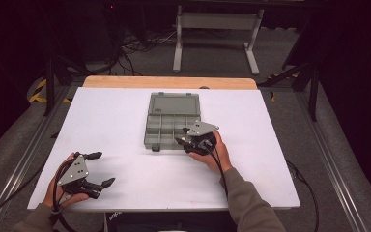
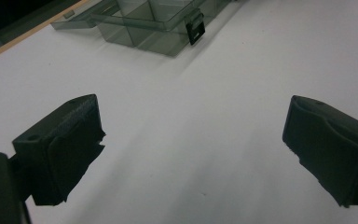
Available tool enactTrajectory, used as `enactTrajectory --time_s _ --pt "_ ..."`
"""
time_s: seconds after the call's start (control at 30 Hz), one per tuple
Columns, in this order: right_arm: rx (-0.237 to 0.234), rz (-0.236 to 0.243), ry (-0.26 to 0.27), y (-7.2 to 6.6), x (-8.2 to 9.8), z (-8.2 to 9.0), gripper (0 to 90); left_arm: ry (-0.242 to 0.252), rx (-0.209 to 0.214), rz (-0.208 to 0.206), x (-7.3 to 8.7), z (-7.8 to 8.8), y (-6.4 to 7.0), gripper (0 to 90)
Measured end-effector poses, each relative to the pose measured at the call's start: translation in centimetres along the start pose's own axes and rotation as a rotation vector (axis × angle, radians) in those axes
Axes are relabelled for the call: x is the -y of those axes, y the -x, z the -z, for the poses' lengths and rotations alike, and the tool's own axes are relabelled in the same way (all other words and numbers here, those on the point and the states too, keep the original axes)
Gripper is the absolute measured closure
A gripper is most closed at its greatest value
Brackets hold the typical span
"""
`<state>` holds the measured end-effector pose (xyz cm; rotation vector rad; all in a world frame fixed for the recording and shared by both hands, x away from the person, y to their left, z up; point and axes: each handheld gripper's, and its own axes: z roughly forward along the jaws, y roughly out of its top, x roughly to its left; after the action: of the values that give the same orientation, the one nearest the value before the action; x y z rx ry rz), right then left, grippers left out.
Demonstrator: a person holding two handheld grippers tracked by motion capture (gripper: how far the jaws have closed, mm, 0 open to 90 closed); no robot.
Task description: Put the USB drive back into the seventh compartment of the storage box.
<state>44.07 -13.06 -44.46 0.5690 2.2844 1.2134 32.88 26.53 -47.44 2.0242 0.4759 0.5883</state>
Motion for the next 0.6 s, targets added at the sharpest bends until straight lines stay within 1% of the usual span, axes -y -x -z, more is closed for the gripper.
enactTrajectory --time_s 0.1,0.2,0.37,0.43,0.47,0.6 --pt "0.005 0.005 0.009 -0.1 -0.1 0.2 52.6 0.0 0.003 0.001 0.0 0.0 0.0 6.5" --pt "0.004 -0.001 0.02 -0.1 -0.2 0.5 52.4 -0.004 0.001 -0.003 0.0 0.0 0.0 6.7" --pt "0.019 0.012 0.06 -0.2 -0.6 1.7 52.1 -0.004 0.0 -0.001 0.0 0.0 0.0 7.0" --pt "0.021 0.016 0.063 -0.2 -0.7 1.9 52.1 -0.004 0.0 0.0 0.0 0.0 0.0 7.1" --pt "0.03 0.028 0.072 -0.3 -0.9 2.4 51.9 -0.004 0.0 -0.003 0.0 0.0 0.0 7.2" --pt "0.034 0.028 0.088 -0.4 -1.1 3.3 51.5 -0.004 -0.001 -0.003 0.0 0.0 0.0 7.5"
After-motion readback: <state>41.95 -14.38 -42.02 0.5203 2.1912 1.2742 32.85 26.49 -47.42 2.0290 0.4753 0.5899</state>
